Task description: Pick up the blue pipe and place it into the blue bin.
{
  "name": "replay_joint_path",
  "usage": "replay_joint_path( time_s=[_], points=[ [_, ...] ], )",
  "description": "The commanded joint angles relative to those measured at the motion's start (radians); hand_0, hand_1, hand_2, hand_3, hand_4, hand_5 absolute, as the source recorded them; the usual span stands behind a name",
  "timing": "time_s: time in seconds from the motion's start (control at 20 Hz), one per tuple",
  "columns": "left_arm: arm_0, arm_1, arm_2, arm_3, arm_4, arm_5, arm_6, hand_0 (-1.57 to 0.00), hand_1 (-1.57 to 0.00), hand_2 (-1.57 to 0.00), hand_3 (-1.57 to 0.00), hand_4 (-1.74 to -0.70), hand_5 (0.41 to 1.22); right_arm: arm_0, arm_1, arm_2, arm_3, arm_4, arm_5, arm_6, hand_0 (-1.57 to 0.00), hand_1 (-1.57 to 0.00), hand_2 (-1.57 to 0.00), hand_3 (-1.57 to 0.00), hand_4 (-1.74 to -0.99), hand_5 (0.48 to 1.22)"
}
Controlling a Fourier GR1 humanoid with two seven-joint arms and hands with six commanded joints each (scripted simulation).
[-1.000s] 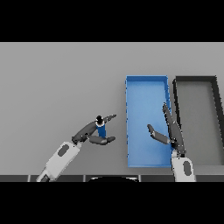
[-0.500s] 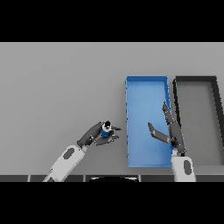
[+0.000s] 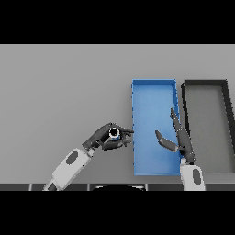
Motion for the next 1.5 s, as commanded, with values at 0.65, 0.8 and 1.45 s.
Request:
replay_joint_path(
  time_s=[0.65, 0.8, 1.45],
  points=[
    [-0.035, -0.005, -0.024, -0.053, 0.007, -0.012, 0.125, -1.57, -1.57, -1.57, -1.44, -1.73, 1.22, 0.05, 0.014, -0.002, -0.037, 0.01, -0.027, -0.018, 0.0, 0.0, 0.0, 0.0, -1.209, 0.623],
    [-0.015, 0.011, -0.03, -0.059, -0.003, -0.016, 0.105, -1.57, -1.57, -1.57, -1.44, -1.73, 1.22, 0.061, 0.007, -0.007, -0.063, -0.017, -0.01, -0.039, 0.0, 0.0, 0.0, 0.0, -1.191, 0.619],
    [-0.041, 0.006, -0.018, -0.045, 0.0, -0.022, 0.125, -1.57, -1.57, -1.57, -1.44, -1.73, 1.221, -0.184, -0.219, 0.118, -0.371, -0.382, 0.322, 0.297, 0.0, 0.0, 0.0, 0.0, -1.301, 0.52]
  ],
)
